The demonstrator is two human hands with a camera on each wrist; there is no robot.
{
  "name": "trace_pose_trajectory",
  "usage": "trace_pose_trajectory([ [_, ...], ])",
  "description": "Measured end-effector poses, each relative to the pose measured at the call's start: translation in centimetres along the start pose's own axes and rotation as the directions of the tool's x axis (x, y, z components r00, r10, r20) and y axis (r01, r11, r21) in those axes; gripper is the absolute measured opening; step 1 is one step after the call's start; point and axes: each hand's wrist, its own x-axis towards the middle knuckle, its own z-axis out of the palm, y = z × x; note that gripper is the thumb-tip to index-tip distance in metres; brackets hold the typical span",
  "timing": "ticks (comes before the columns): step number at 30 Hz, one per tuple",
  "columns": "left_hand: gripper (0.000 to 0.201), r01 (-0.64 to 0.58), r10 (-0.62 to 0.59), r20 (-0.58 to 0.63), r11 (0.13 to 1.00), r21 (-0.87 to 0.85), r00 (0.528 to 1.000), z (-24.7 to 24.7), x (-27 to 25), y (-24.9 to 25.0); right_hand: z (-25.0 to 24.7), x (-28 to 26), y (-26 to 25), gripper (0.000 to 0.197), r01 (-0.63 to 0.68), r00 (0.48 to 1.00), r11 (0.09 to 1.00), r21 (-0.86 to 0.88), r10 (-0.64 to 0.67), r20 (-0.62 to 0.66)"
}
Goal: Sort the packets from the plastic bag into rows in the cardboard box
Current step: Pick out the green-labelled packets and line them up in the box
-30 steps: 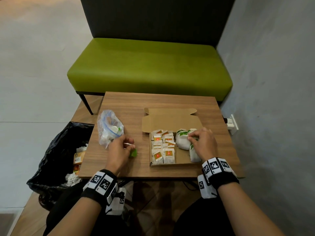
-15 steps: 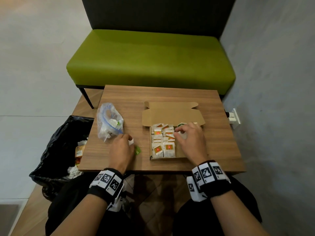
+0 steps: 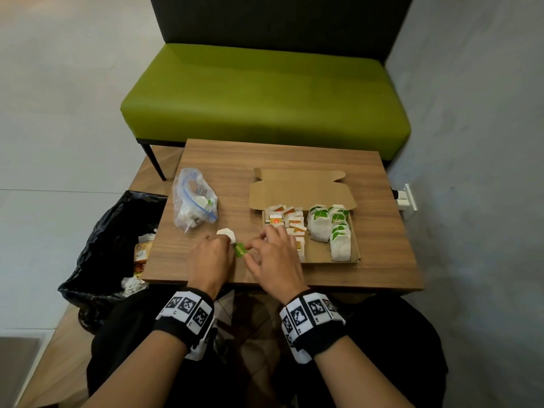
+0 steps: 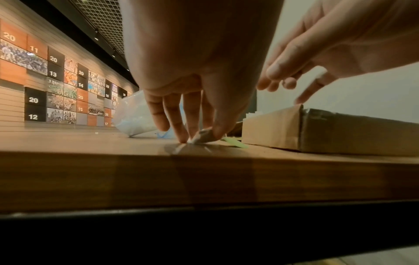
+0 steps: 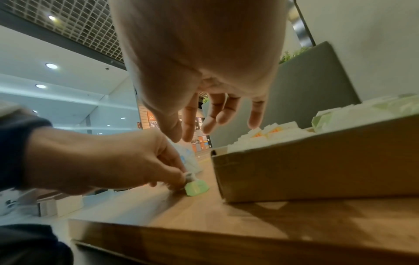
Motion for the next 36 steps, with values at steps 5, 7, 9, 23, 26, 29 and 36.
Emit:
trace_pose_trajectory([
  [5,0.008,0.083,-0.086,0.02,0.829,-0.553,0.996,-2.5,-0.8,-0.4,0.1,-0.5,-0.1,0.033,-0.019,0.999,0.984,0.175,0.027,-0.044],
  [7,0.012,0.157,-0.168,0.08,0.519,-0.84,0.983,-4.0,-1.4,-0.2,-0.5,-0.5,0.0,0.043,-0.038,0.997,0.949,0.313,0.057,-0.053],
  [9,0.014,0.216,-0.167,0.189,0.164,-0.962,0.968,-5.5,-2.2,0.3,-1.3,-0.3,-0.2,0.054,-0.101,0.991,0.858,0.503,0.13,-0.023],
  [23,0.037,-0.06,0.103,-0.009,0.503,-0.862,0.995,-8.7,-7.3,4.0,-8.1,-4.0,-0.2,0.013,0.0,1.0,0.865,0.502,0.006,-0.011],
  [26,0.024,-0.123,0.23,0.038,0.644,-0.755,0.972,-9.0,-8.5,4.8,-8.7,-5.4,-0.2,0.013,0.014,0.998,0.87,0.493,-0.045,0.052],
  [29,0.014,-0.122,0.276,0.078,0.637,-0.761,0.958,-9.3,-9.5,5.1,-8.9,-6.9,0.0,0.009,-0.001,0.999,0.827,0.562,-0.027,0.042],
  [36,0.013,-0.057,0.148,0.005,0.413,-0.909,0.989,-9.6,-11.4,6.3,-7.0,-10.2,0.5,0.046,-0.122,0.98,0.736,0.666,-0.015,0.196],
])
